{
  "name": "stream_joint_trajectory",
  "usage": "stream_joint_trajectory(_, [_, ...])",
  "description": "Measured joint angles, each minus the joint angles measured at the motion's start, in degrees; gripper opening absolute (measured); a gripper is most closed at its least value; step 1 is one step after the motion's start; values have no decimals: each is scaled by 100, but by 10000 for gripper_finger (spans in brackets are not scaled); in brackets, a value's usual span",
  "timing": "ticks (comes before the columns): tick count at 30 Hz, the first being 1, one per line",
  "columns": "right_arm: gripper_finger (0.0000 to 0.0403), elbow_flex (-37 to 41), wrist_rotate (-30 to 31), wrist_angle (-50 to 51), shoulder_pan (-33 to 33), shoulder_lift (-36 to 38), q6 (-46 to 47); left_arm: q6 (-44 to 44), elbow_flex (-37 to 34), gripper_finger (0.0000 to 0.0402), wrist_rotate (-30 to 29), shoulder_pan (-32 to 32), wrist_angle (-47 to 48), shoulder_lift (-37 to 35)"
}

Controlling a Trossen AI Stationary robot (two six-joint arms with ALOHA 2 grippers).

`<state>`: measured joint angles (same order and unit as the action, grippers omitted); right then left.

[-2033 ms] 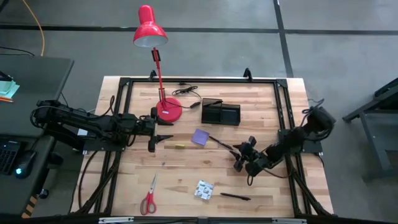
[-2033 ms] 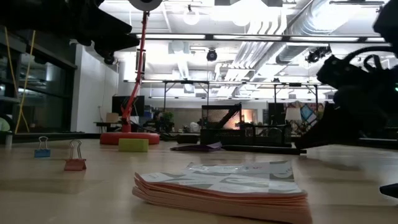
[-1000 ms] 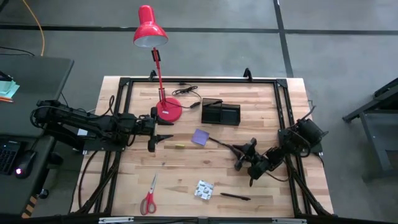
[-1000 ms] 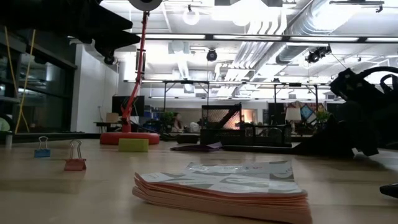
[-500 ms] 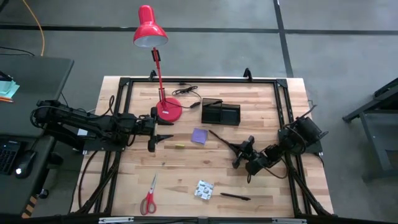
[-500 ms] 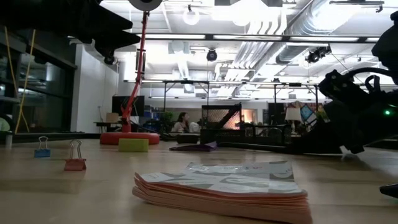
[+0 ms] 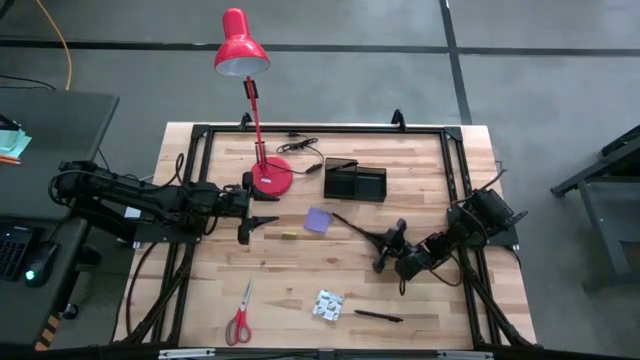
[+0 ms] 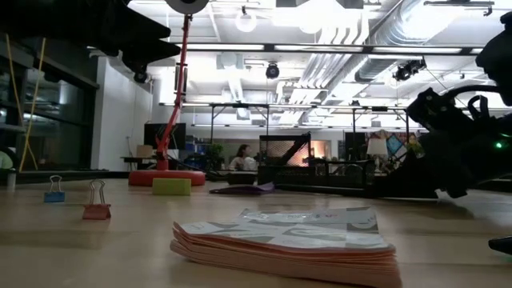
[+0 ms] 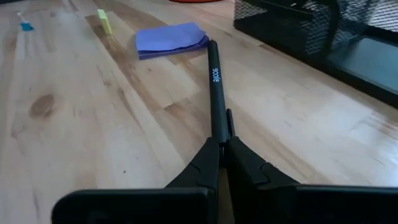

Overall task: Pick and place office supplies into organizer
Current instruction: Put the black pen into the black desk organizer

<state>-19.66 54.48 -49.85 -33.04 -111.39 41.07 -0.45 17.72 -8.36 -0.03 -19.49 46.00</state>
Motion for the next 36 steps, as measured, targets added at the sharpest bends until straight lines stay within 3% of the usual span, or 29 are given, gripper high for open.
stream_joint_trajectory(22, [0, -9, 297, -758, -9, 7, -884, 2, 0, 233, 0, 0, 2, 0])
stream_joint_trajectory(31, [0, -11, 300, -1341, 4, 84, -1680, 2, 0, 233, 0, 2, 2, -1])
stream_joint_trajectory(36, [0, -13, 606, -1396, 4, 440, -2240, 0, 0, 233, 0, 2, 4, 0])
